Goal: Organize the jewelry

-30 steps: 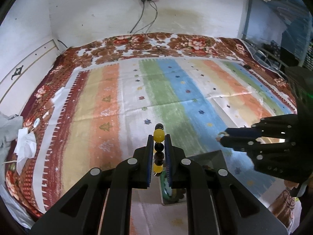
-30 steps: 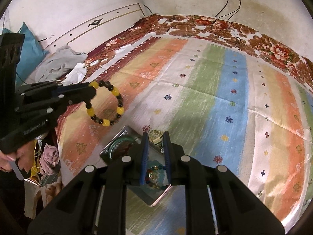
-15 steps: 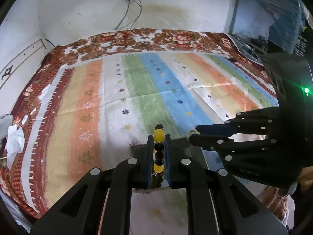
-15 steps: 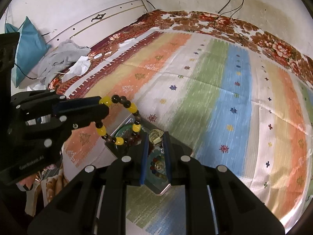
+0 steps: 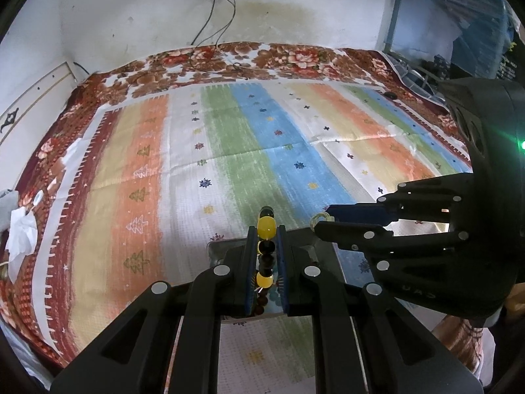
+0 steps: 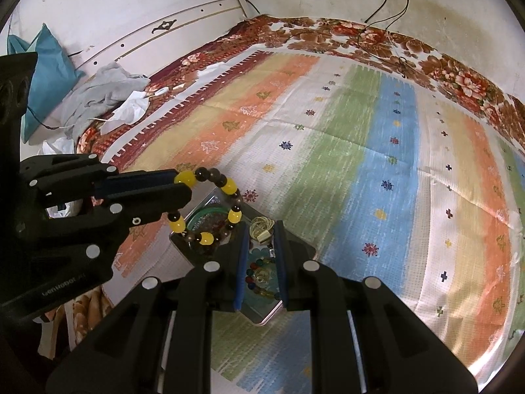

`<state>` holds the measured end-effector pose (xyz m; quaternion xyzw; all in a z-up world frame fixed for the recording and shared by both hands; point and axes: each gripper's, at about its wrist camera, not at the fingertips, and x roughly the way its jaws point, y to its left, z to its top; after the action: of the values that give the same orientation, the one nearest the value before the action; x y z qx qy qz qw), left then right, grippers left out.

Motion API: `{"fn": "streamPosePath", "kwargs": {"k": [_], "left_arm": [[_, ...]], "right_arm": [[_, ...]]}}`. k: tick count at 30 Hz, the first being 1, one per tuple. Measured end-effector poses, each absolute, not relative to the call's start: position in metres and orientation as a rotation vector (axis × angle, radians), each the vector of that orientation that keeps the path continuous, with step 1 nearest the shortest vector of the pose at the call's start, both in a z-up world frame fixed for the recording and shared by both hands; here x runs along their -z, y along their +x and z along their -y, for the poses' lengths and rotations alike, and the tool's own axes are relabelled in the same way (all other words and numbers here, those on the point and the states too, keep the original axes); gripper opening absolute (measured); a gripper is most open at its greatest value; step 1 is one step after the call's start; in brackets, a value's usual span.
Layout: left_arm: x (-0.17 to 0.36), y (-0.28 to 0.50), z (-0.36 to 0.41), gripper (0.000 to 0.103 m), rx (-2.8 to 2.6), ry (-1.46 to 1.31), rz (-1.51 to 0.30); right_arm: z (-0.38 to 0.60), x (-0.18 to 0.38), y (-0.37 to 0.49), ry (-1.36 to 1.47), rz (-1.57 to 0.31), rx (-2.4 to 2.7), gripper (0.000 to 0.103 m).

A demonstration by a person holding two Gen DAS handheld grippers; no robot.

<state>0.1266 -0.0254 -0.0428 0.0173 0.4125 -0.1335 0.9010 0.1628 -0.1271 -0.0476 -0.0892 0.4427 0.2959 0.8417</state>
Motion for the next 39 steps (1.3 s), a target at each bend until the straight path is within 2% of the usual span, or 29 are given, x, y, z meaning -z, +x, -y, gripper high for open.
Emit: {"fn": "streamPosePath", "kwargs": {"k": [1,2,3,4,5,6,11,12,13,15,22,26,31,39], "left_arm": [[0.044,0.127,0.025,0.011,0.279,0.034,-0.857],[0.044,0.127,0.024,0.011,0.280,0.036,-0.859],[0.044,0.126,0.024,0.013,0.277,0.037,-0.855],[0.043,0.126,0.022,0.025,0.274,0.033,-0.852],[0.043,0.125,0.021,0.040,0.274,0.030,-0.850],[0.042,0.124,0.019,0.045,0.271,0.029,-0.844],[0.039,0.122,0.009,0.055,0.244,0.020,-0.834],[0.038,0.121,0.008,0.057,0.240,0.019,-0.833],[0.037,0.120,0.006,0.063,0.235,0.017,-0.829],[0.036,0.118,0.006,0.065,0.242,0.018,-0.827],[0.032,0.113,0.006,0.085,0.252,0.030,-0.826],[0.035,0.115,0.001,0.090,0.233,0.017,-0.847],[0.035,0.113,-0.003,0.098,0.209,0.022,-0.849],[0.032,0.109,-0.003,0.098,0.209,0.024,-0.848]], "right_arm": [[0.127,0.049,0.163,-0.191,-0.942,-0.627,0.025],[0.126,0.050,0.163,-0.201,-0.948,-0.629,0.043],[0.127,0.051,0.163,-0.215,-0.943,-0.623,0.050],[0.127,0.051,0.162,-0.225,-0.932,-0.608,0.054],[0.130,0.051,0.162,-0.221,-0.930,-0.602,0.054],[0.134,0.052,0.162,-0.210,-0.934,-0.600,0.054],[0.144,0.053,0.163,-0.200,-0.931,-0.575,0.066],[0.145,0.051,0.163,-0.200,-0.925,-0.572,0.067],[0.146,0.050,0.162,-0.197,-0.921,-0.574,0.067],[0.147,0.049,0.161,-0.195,-0.915,-0.577,0.069],[0.148,0.043,0.157,-0.208,-0.898,-0.577,0.092],[0.151,0.043,0.155,-0.209,-0.900,-0.576,0.098],[0.155,0.047,0.154,-0.215,-0.913,-0.575,0.098],[0.159,0.042,0.153,-0.200,-0.898,-0.581,0.098]]}}
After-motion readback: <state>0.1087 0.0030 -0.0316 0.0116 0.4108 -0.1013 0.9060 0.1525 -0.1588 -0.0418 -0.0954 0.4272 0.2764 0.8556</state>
